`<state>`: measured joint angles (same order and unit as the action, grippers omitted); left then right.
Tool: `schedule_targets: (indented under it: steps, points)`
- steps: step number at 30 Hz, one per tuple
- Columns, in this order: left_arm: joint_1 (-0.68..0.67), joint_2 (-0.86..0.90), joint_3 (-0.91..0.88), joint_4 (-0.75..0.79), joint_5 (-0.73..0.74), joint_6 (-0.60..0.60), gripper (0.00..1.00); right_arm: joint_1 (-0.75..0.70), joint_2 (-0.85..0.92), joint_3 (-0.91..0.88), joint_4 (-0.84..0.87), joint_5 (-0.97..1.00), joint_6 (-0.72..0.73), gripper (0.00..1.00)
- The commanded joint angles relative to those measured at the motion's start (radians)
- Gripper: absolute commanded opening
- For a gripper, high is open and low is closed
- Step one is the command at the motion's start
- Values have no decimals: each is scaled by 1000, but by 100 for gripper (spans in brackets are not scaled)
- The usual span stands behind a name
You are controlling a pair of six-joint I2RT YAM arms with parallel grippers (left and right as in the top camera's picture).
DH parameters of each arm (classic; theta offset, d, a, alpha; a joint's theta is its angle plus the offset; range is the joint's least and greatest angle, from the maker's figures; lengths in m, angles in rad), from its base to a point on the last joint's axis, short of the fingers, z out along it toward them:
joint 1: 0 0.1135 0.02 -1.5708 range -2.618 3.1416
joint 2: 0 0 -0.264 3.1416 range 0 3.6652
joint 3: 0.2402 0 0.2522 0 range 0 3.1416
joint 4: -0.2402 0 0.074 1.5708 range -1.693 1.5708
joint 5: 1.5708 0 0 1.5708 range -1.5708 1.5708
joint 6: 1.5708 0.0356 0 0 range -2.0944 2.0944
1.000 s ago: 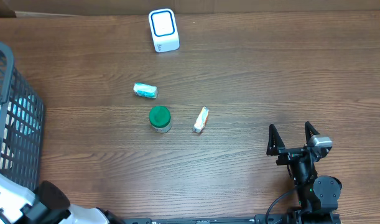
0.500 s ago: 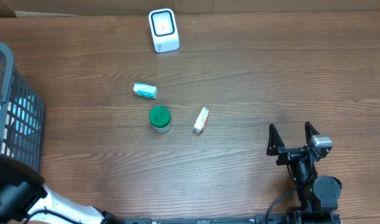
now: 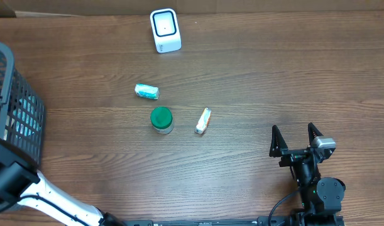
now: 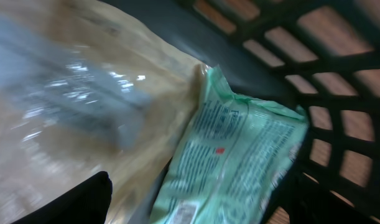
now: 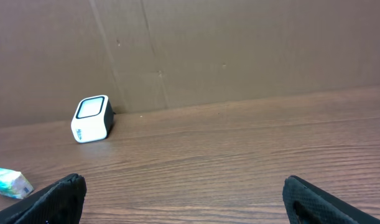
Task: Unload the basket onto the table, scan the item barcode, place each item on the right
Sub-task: 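Grasp the green wipes pack in the basket with the left gripper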
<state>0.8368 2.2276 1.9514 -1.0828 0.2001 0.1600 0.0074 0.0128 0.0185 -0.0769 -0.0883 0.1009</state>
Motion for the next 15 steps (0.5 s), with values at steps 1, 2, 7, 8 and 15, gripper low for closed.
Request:
schedule_targets:
  steps: [1,2,7,8,15]
  points:
    - [-15,47,-1,9,24,66,77,3,-10,-11,3,9,-1,100]
    - [-18,55,-1,13,29,73,77,3,-10,-11,3,9,-1,100]
    - [-20,74,-1,30,31,76,77,3,-10,-11,2,9,-1,100]
    - [-20,74,-1,33,30,77,77,3,-10,-11,2,9,-1,100]
    - [-19,74,-2,37,30,89,77,3,-10,-11,2,9,-1,100]
